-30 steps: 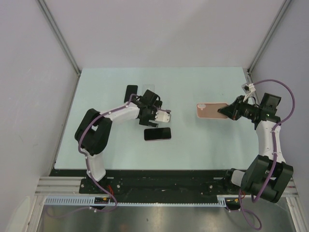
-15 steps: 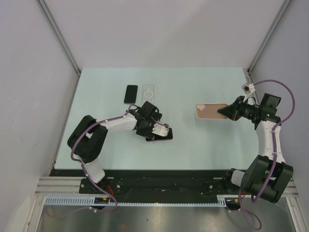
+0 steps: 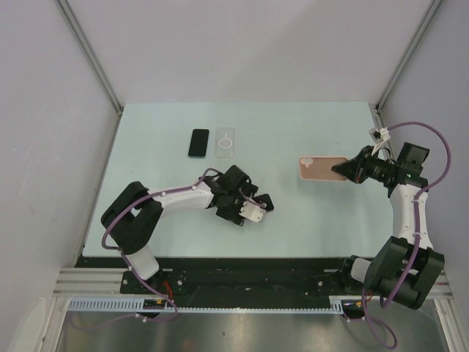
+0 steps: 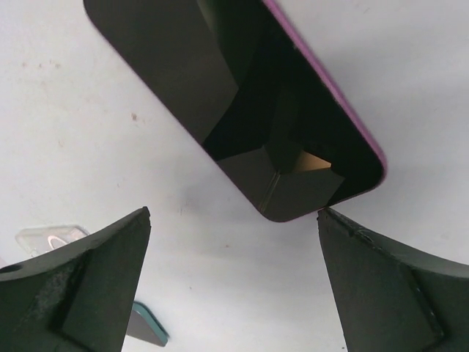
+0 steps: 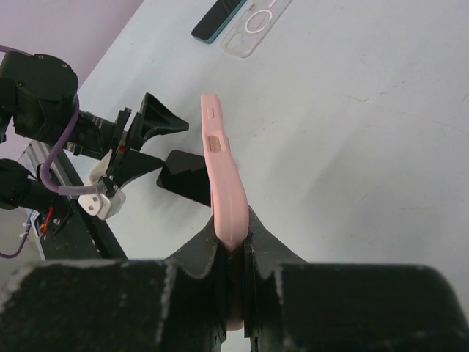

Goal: Take the phone out of the phone case
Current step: Adjust the phone at the center of the board.

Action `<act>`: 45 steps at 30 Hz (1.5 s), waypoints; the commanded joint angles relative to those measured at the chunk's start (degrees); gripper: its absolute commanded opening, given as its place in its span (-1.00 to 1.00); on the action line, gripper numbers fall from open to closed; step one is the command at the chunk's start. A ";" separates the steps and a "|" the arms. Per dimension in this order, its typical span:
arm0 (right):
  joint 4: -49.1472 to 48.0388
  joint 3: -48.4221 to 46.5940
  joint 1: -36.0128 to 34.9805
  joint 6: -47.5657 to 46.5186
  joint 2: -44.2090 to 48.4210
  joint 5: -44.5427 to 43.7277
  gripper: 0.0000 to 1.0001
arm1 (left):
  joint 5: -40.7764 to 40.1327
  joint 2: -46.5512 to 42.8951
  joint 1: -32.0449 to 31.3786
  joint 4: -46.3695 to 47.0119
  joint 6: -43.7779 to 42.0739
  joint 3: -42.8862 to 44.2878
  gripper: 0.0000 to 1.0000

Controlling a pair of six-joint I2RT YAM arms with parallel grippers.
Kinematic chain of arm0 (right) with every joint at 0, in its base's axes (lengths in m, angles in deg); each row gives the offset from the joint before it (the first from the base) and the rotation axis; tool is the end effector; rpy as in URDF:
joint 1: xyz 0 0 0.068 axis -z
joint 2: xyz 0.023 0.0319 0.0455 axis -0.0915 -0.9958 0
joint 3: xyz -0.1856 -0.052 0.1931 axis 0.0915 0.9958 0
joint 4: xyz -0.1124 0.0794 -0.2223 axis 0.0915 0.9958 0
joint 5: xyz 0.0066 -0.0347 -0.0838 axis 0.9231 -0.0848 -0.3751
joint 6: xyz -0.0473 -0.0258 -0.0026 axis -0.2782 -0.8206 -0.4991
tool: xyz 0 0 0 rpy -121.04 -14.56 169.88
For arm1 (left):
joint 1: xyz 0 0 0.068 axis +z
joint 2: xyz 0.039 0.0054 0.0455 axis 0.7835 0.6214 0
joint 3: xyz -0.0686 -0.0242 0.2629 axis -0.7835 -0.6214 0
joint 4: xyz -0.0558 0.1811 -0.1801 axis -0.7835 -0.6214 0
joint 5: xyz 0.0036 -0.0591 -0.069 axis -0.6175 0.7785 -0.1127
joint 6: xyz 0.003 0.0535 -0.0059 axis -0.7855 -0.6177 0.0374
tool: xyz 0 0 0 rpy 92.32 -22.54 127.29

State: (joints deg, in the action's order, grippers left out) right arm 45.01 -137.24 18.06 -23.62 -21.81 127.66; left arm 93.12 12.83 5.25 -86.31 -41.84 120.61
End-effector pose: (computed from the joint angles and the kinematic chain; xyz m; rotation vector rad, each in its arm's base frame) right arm 0.2344 -0.0646 0.2903 -0.4375 1.8510 0.9392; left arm 0.2269 -0.2424 0.1652 2.2743 1.3527 0.0207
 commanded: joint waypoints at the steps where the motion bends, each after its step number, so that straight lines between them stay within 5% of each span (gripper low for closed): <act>1: -0.03 -1.94 0.33 -0.46 1.67 2.18 -1.00 | 5.71 -1.71 -3.50 -1.99 3.81 -1.82 1.00; 16: 0.50 -1.94 1.30 -0.55 2.11 3.33 -1.00 | 11.51 -1.79 -7.29 -4.28 9.79 0.82 1.00; 25: 0.67 -1.94 1.47 -0.73 2.46 3.94 -1.00 | 5.63 -9.01 -2.90 -4.28 4.18 0.82 1.00; 33: 0.67 -1.94 1.65 -0.46 2.81 4.21 -1.00 | 2.37 -0.06 4.22 -0.95 1.44 5.12 1.00; 45: 1.11 -1.94 2.09 -1.08 2.63 4.73 -1.00 | 6.76 2.42 1.16 -0.23 3.90 4.52 1.00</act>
State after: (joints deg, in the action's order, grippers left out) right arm 45.86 -137.24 19.90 -23.94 -20.45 130.39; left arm 96.64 16.46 8.55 -86.63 -38.45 125.90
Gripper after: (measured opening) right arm 0.099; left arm 0.996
